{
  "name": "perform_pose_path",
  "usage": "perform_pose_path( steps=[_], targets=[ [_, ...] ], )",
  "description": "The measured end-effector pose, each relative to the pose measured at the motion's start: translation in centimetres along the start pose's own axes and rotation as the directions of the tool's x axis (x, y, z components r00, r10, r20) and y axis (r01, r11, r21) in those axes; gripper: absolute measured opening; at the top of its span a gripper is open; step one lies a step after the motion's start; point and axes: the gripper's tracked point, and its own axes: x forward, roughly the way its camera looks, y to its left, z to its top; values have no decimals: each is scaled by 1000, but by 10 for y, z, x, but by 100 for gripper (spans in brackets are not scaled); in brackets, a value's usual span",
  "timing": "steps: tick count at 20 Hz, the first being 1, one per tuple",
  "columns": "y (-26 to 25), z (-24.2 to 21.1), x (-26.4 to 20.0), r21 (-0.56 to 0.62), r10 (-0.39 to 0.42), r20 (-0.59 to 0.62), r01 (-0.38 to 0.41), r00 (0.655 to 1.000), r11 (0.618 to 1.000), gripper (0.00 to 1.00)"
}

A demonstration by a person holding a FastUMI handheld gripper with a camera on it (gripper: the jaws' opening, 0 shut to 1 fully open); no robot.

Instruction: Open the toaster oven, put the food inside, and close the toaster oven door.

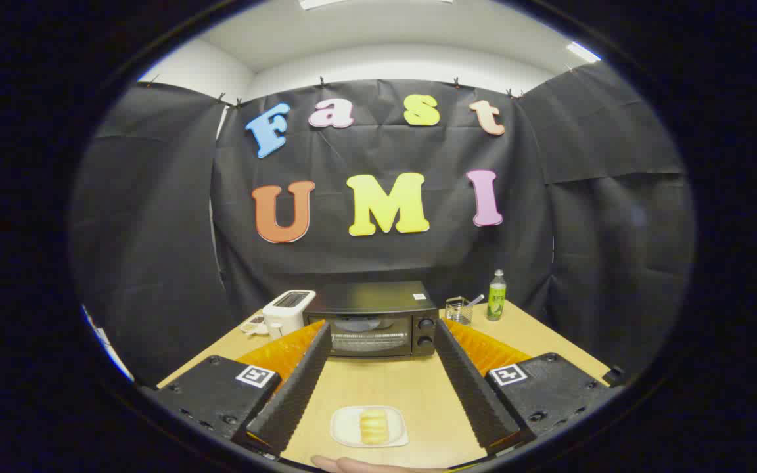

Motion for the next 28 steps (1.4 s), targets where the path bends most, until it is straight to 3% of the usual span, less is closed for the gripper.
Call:
perform_pose_path(
  steps=[5, 15, 20, 25, 28],
  targets=[
    [11, 13, 6, -30, -27, 49, 29, 998, 999, 100],
    [27, 2, 45, -4, 17, 66, -17, 998, 1000, 100],
    [22, -27, 97, 6, -13, 6, 13, 1000, 1000, 100],
    [38, -51, 158, 6, 46, -53, -46, 998, 999, 100],
    [34, -72, 197, 14, 33, -102, -31, 994, 999, 100]
  ],
)
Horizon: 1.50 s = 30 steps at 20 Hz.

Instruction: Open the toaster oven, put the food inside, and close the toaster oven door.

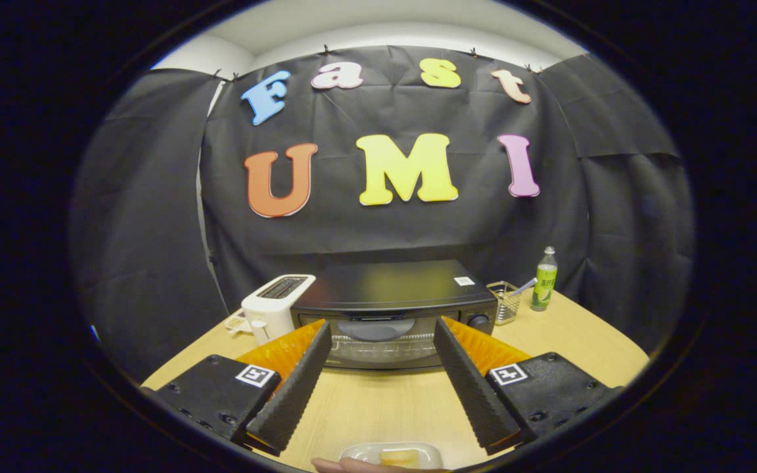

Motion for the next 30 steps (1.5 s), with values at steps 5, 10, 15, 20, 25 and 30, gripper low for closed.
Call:
perform_pose_path(
  steps=[5, 10, 15, 20, 25, 30],
  targets=[
    [3, -15, 62, -12, -10, -61, 9, 998, 1000, 100],
    [11, -18, 102, -44, -11, -60, 8, 998, 999, 100],
    [1, -25, 126, -28, -54, -76, 52, 996, 998, 100],
    [3, -26, 134, -48, -48, -121, 42, 992, 998, 100],
    [4, -28, 137, -54, -51, -156, 43, 986, 998, 100],
    [5, -39, 112, -63, -54, -143, 46, 988, 997, 100]
  ],
)
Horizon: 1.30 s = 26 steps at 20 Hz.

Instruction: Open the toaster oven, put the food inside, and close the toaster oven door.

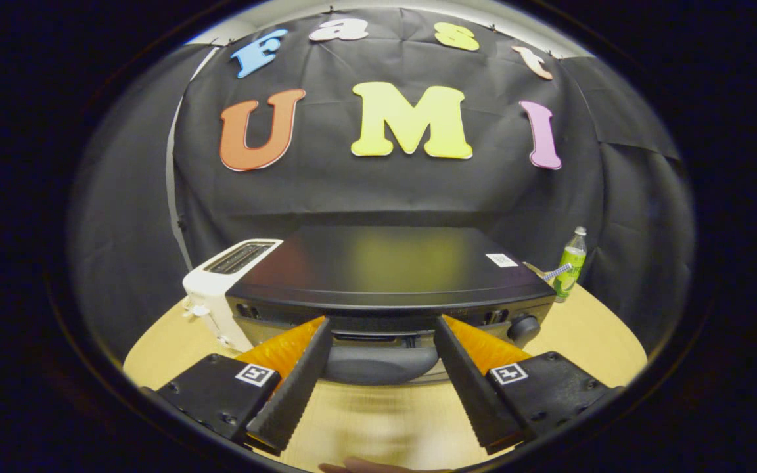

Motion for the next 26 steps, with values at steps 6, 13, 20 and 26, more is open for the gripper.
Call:
perform_pose_path(
  steps=[6, 13, 20, 26],
  targets=[
    [1, -36, -29, 2, 9, -42, -9, 999, 1000, 100],
    [1, -77, -55, -18, -15, -45, 14, 999, 1000, 100],
    [-1, -121, -59, -13, -15, -152, 13, 988, 1000, 100],
    [0, -167, -57, 47, 3, -274, 11, 962, 999, 100]
  ],
)
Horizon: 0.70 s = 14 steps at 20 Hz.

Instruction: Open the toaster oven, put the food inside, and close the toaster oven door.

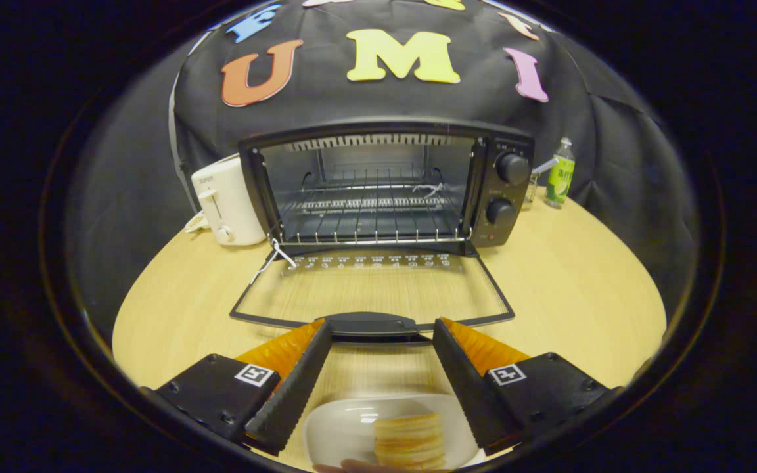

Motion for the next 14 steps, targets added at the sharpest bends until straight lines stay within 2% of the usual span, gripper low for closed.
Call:
perform_pose_path(
  steps=[4, 6, 10, 14],
  targets=[
    [-10, -13, -4, -18, -7, -44, 6, 999, 1000, 100],
    [-14, -20, -12, 0, 20, -74, -20, 997, 1000, 100],
    [-24, -38, -39, 67, 71, -124, -63, 990, 996, 100],
    [-31, -53, -69, 58, 81, -154, -73, 985, 996, 99]
  ],
)
